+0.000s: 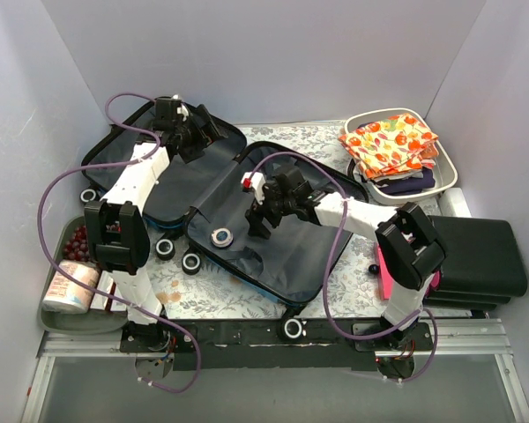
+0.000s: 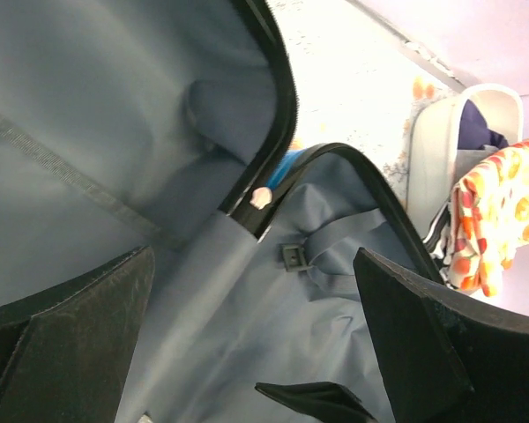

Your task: Open, take out, and arrange the luggage

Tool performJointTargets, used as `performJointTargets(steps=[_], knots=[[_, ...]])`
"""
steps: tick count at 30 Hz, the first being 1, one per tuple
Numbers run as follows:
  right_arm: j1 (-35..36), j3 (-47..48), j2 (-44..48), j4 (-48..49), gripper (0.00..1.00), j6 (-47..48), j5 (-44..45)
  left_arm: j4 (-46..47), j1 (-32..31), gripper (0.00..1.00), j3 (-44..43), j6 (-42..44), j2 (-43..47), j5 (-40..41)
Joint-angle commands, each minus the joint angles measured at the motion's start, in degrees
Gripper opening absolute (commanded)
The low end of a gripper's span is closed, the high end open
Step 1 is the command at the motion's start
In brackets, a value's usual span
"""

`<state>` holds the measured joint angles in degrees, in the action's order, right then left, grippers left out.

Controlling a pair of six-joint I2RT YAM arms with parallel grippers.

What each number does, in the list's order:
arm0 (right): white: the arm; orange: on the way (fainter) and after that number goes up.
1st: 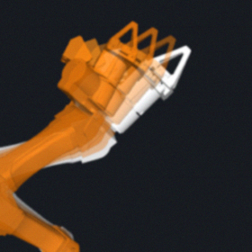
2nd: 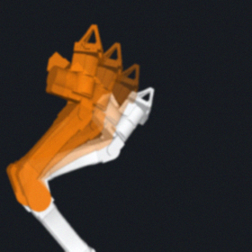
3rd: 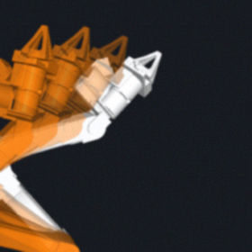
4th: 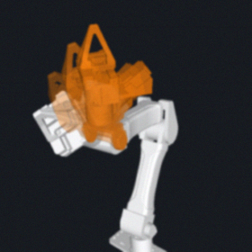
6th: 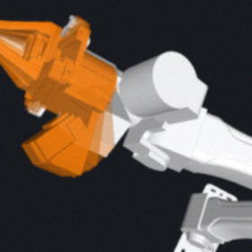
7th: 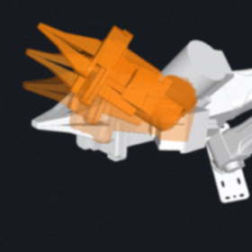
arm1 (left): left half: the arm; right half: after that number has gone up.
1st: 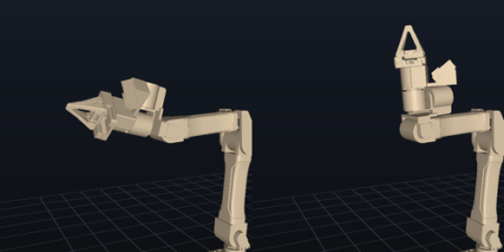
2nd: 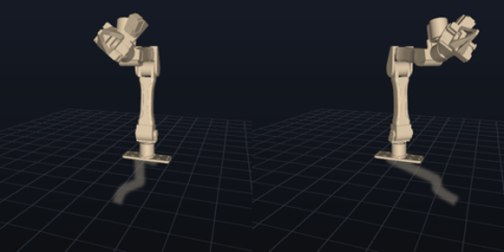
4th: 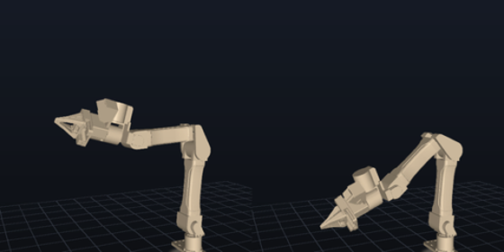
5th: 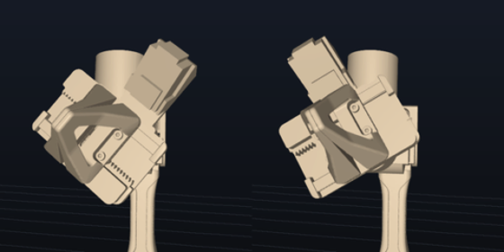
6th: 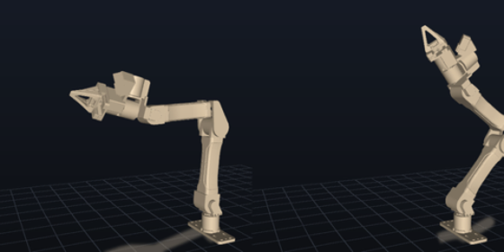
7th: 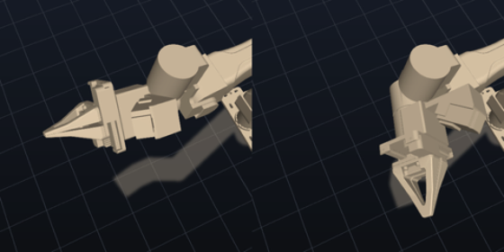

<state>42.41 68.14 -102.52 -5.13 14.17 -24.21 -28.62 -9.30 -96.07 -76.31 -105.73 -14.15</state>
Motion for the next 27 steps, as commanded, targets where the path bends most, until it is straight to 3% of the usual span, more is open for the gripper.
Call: performJointTargets(steps=[1,6,7,9,11,15,20,24,27], knots=[[3.1,5.1,-2.9,9.1,0.89,2.3,-0.5,-0.9,0.1,0.98,2.0,1.6,4.4,-1.4],[9.6,9.9,-10.2,6.2,0.87,7.3,2.8,-0.6,0.2,0.98,7.0,3.7,8.9,-1.4],[10.2,12.3,-11.1,0.5,0.87,8.4,2.4,-1.6,0.2,0.98,6.9,4.1,9.4,-1.6],[10.8,14.7,-11.8,0.4,0.87,9.6,0.0,-2.8,0.2,0.98,5.2,5.7,10.7,-2.6],[10.8,13.9,-11.9,3.1,0.87,10.6,-1.0,-3.2,0.2,0.98,6.1,8.1,11.5,1.4],[11.5,15.0,-14.4,-0.5,0.88,13.0,-5.7,-4.5,0.7,0.98,5.0,12.9,11.8,5.4],[12.5,15.4,-19.1,-2.7,0.88,13.5,-1.2,-1.7,2.0,0.98,-3.8,21.4,6.8,12.7],[9.4,14.4,-19.7,1.5,0.88,9.7,2.4,-1.2,2.0,0.98,-12.2,22.8,0.0,10.8],[7.4,16.4,-20.4,0.6,0.82,7.3,-0.4,-4.3,2.2,0.98,-21.5,21.1,-6.4,9.9]])
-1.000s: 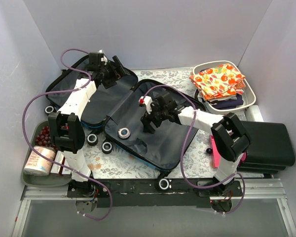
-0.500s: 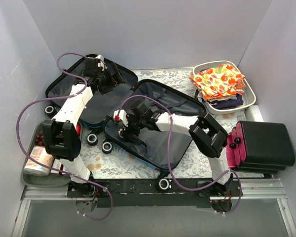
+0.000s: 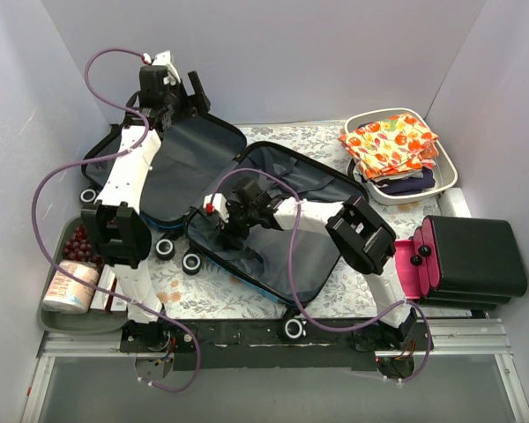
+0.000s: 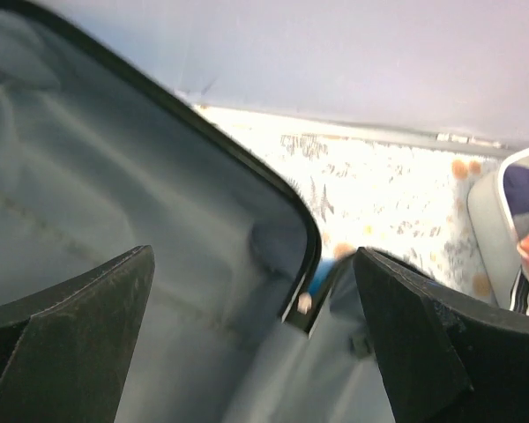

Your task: Open, take out, and arrange the luggage

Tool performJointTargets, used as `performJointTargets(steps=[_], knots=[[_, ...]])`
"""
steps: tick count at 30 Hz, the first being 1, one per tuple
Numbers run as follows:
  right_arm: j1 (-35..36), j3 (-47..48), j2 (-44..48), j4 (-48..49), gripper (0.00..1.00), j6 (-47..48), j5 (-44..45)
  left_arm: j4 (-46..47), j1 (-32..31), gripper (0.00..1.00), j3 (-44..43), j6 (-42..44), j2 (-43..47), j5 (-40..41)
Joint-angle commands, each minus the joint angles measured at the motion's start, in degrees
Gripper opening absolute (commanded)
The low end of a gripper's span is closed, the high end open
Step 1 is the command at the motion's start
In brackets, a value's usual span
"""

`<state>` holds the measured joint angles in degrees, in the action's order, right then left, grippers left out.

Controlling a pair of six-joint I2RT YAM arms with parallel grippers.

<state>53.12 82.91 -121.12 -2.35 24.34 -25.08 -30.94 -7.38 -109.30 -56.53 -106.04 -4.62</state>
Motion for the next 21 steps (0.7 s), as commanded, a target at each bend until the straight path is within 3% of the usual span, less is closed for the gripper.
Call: performJointTargets(steps=[1,7,17,21], knots=[[-3.6,1.6,-1.8,-2.2,0.81,-3.8,-0.2,-1.9,0.4,0.98,-10.7,1.0,-7.0,-0.7],[-5.6,-0.9,-0.8,-2.3,0.75,-5.5,-1.4,3.0,1.7,0.98,-11.0,-1.3,-9.1,-4.2],[-4.8,3.0,-2.4,1.8,0.77,-5.0,-14.5,4.6,3.6,0.98,-10.9,-1.6,-10.3,-9.3],[-4.1,4.5,-3.3,3.8,0.76,-3.4,-15.2,4.8,3.9,0.98,-9.4,-1.1,-9.8,-10.6]])
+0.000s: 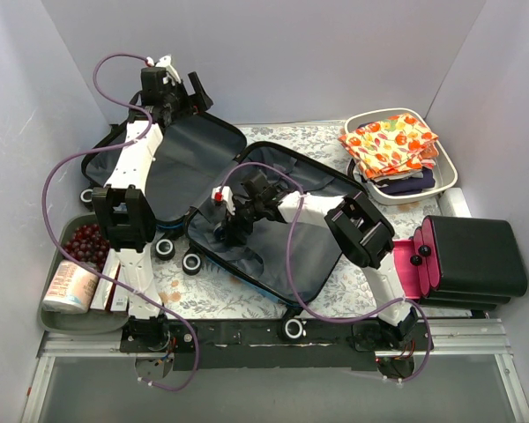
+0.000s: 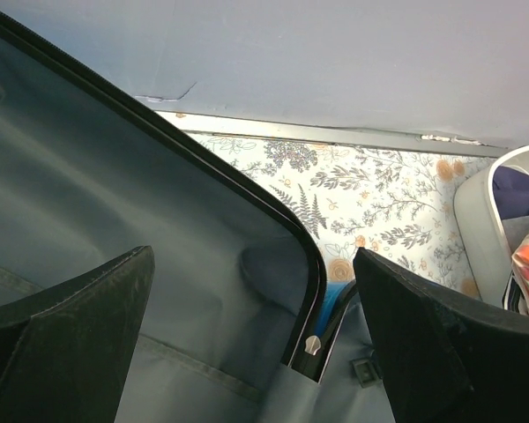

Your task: Open, take out, and arrange the luggage

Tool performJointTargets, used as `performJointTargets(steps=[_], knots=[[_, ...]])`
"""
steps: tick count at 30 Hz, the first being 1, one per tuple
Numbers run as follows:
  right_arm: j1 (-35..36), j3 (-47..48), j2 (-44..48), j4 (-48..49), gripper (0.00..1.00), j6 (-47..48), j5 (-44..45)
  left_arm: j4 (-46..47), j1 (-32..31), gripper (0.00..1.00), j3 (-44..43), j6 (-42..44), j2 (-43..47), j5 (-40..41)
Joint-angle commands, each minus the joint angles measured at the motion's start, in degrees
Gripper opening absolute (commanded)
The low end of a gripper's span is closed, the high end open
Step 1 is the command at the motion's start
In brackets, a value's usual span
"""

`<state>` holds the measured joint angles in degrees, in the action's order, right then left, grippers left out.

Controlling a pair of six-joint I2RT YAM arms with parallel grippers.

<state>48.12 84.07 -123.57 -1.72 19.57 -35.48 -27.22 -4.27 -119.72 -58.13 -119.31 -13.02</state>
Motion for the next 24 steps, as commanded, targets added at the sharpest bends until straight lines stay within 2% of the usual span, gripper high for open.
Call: performJointTargets(steps=[1,10,15,24], knots=[[1.2,3.7,-1.0,3.2,0.76,1.6,-4.7,1.2,0.8,0.98,1.5,0.6,3.6,-2.0],[2.9,5.3,-0.7,-3.4,0.73,11.2,1.3,3.5,0.8,0.98,1.2,0.4,3.9,-4.4],[3.7,6.3,-1.9,-2.4,0.72,15.4,2.3,5.6,0.8,0.98,4.5,1.0,5.5,-4.8],[7.0,10.4,-6.9,-0.6,0.56,18.6,4.3,10.3,0.8,0.98,12.5,1.7,9.0,-6.6]])
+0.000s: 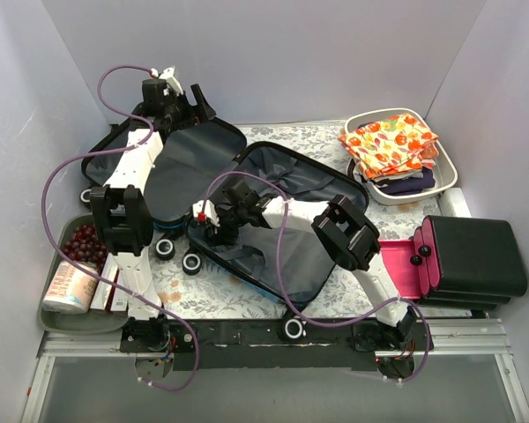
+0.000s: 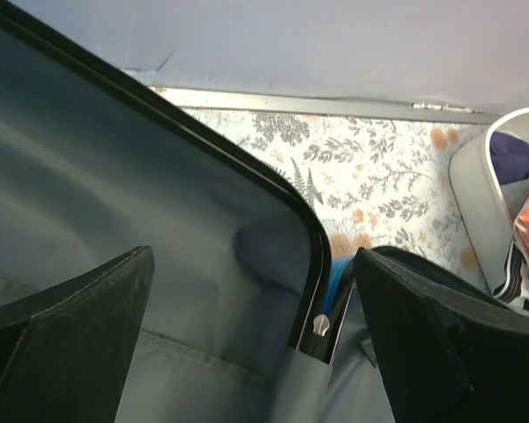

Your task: Open, take out, and arrange the luggage

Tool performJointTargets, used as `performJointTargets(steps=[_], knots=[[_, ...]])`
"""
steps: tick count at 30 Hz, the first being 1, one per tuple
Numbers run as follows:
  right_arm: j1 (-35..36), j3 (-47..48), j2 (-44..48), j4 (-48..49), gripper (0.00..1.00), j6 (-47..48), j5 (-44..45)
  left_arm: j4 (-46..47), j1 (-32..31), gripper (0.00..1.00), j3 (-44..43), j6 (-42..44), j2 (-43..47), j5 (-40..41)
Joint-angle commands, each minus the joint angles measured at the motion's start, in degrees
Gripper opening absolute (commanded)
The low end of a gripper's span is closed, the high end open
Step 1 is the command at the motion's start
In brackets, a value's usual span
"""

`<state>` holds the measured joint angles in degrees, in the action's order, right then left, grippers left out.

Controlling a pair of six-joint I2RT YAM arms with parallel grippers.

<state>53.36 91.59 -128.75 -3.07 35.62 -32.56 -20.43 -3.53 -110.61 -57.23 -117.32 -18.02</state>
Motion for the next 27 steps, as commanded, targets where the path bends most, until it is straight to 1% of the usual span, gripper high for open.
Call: performJointTargets(steps=[1,2,3,4,5,7,8,10,11,12,13,14,16,17,18,19,21,22,23,26,27], knots=[[2.2,2.8,-1.2,0.3,0.51,2.6,1.4,3.9,0.1,0.98,4.0,0.8,7.4,-1.8],[2.4,2.4,-0.9,0.1,0.46,2.5,2.0,4.2,0.2,0.98,4.7,0.7,8.3,-1.8],[2.6,1.7,-0.4,0.1,0.32,2.6,2.5,4.9,0.1,0.98,5.5,0.5,8.9,-1.9],[3.1,0.2,0.7,0.4,0.21,2.5,3.4,5.0,0.1,0.98,7.0,0.6,9.6,-1.9],[3.2,-0.5,1.2,0.4,0.16,2.4,4.8,5.3,0.1,0.98,7.9,0.7,10.1,-1.8],[3.3,-2.5,3.1,1.1,0.08,1.6,5.0,6.4,0.1,0.98,11.0,0.9,12.3,-1.1],[3.3,-3.2,3.8,1.7,0.01,0.8,5.0,6.9,0.1,0.98,12.1,0.9,13.2,-0.8],[3.3,-4.4,6.4,2.5,0.01,-1.9,5.7,7.9,0.1,0.98,14.0,0.8,15.4,-0.6],[3.2,-5.2,7.2,5.1,0.01,-3.6,6.4,8.3,0.1,0.98,15.6,0.5,16.1,-0.7],[3.2,-5.8,8.3,5.6,0.01,-6.2,7.0,9.2,0.1,0.98,16.5,0.3,16.7,-0.8],[3.0,-6.6,11.0,6.6,0.01,-7.8,7.8,9.6,0.1,0.98,17.0,-0.3,18.1,-0.8],[2.9,-8.0,12.5,9.1,0.01,-9.8,10.5,10.1,0.1,0.98,18.3,-0.7,18.6,-0.7],[2.0,-11.9,17.3,10.8,0.01,-14.8,13.0,11.6,0.1,0.98,19.3,-1.7,20.3,-0.3],[1.7,-13.3,19.0,11.8,0.01,-18.1,15.9,12.0,0.1,0.98,19.8,-2.8,20.8,-0.3],[1.4,-16.4,20.7,13.3,0.01,-19.8,17.4,12.4,0.1,0.98,20.5,-3.5,21.2,-0.3],[0.9,-17.7,24.4,13.8,0.01,-21.4,21.1,12.4,0.1,0.98,21.0,-4.1,21.9,-0.5],[0.4,-22.4,28.4,14.9,0.01,-25.2,24.2,12.4,0.1,0.98,22.5,-5.9,22.7,-1.0],[0.3,-23.7,32.0,15.1,0.01,-26.1,25.6,12.5,0.1,0.98,23.2,-6.5,23.3,-1.1],[0.2,-25.0,33.7,14.9,0.01,-28.0,28.9,12.5,0.1,0.98,23.9,-7.4,24.2,-1.4],[-0.3,-28.9,40.0,12.4,0.01,-31.0,32.3,11.9,0.1,0.98,26.3,-9.8,26.7,-4.2],[-0.9,-30.8,42.9,11.6,0.01,-32.2,33.9,12.0,0.1,0.98,27.8,-11.0,27.5,-8.0]])
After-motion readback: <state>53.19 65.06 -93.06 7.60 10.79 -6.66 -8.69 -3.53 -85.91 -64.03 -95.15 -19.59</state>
